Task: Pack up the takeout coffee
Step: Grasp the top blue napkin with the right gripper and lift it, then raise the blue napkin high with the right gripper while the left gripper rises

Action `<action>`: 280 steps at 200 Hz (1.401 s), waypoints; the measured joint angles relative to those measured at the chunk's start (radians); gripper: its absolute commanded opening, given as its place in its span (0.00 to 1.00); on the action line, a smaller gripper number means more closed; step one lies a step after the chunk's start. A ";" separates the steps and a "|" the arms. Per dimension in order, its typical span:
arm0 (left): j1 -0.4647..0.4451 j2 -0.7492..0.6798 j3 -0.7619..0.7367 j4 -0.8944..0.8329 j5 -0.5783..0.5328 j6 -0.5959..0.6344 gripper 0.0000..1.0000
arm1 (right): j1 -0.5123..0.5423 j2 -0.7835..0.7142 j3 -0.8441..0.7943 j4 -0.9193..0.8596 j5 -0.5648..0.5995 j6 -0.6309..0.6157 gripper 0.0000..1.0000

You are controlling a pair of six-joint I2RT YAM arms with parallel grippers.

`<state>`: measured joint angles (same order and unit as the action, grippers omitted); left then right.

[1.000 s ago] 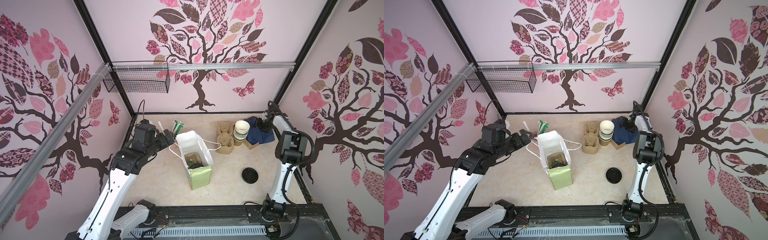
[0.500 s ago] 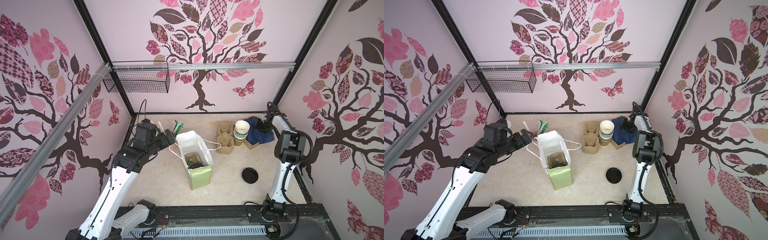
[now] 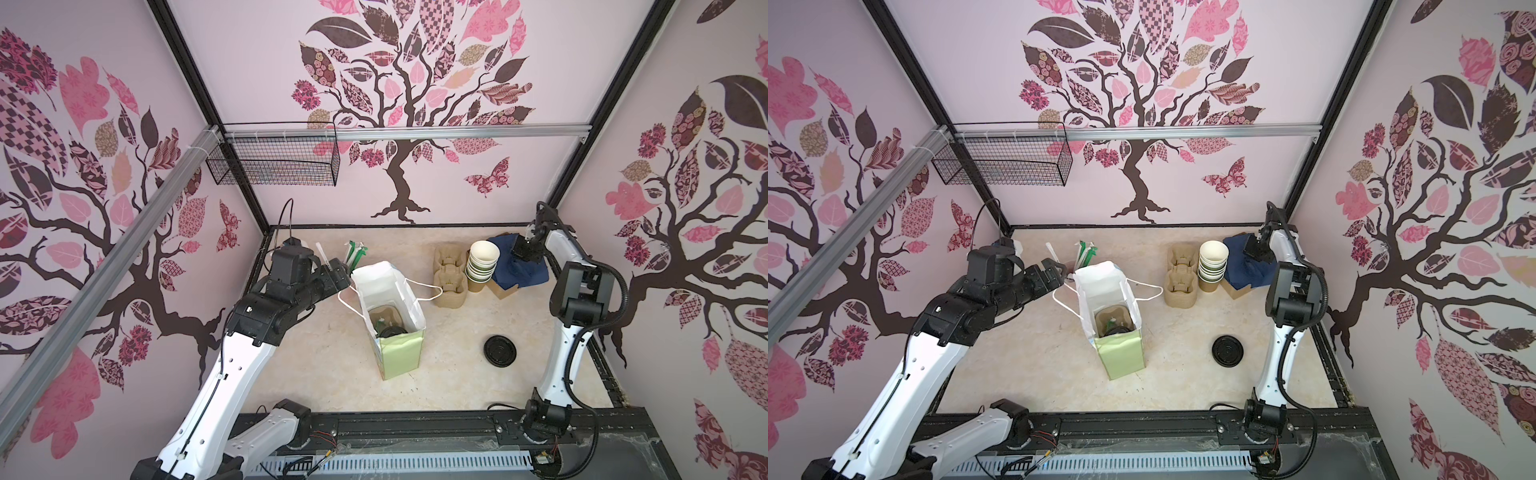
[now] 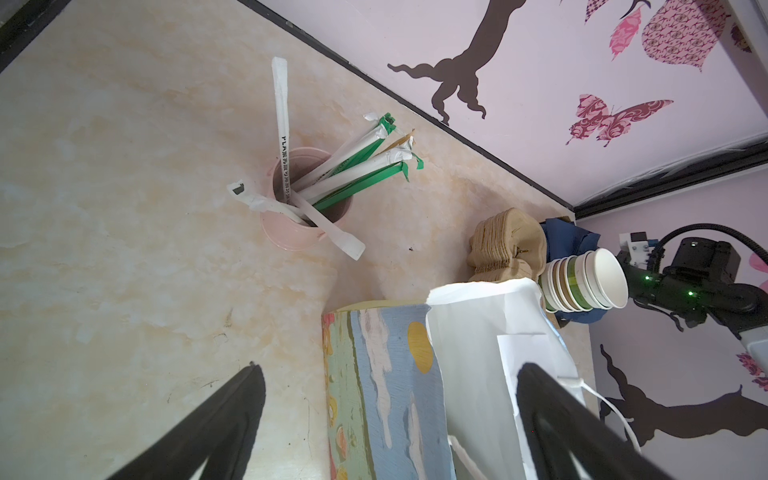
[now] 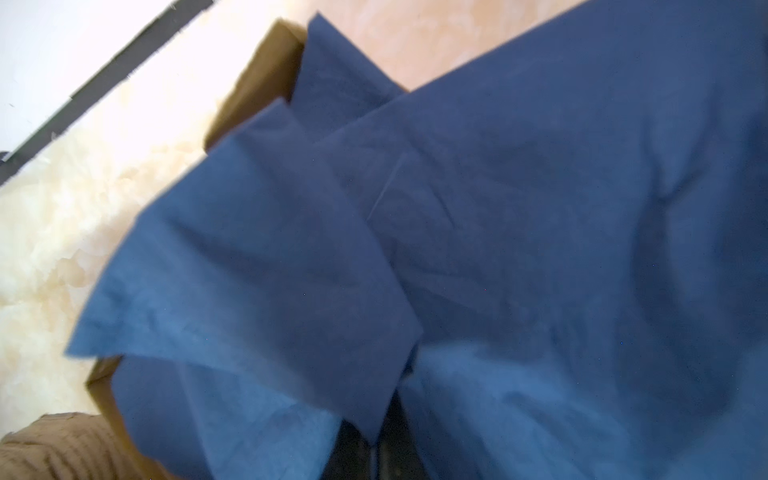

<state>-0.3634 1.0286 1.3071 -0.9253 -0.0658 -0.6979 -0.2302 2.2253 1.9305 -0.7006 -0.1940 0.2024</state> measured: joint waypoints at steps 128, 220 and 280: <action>0.001 0.005 0.036 0.004 0.045 0.022 0.98 | 0.009 -0.306 -0.514 0.320 0.097 0.119 0.00; 0.001 -0.009 0.036 0.003 0.071 0.040 0.98 | 0.068 -0.614 -0.722 0.620 0.202 0.135 0.00; 0.001 -0.029 0.038 0.000 0.067 0.048 0.98 | 0.068 -0.669 -0.748 0.691 0.232 0.150 0.00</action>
<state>-0.3622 0.9993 1.3449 -0.9253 0.0010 -0.6495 -0.1619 1.5562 1.1824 -0.0097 0.0383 0.3519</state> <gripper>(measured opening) 0.979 0.051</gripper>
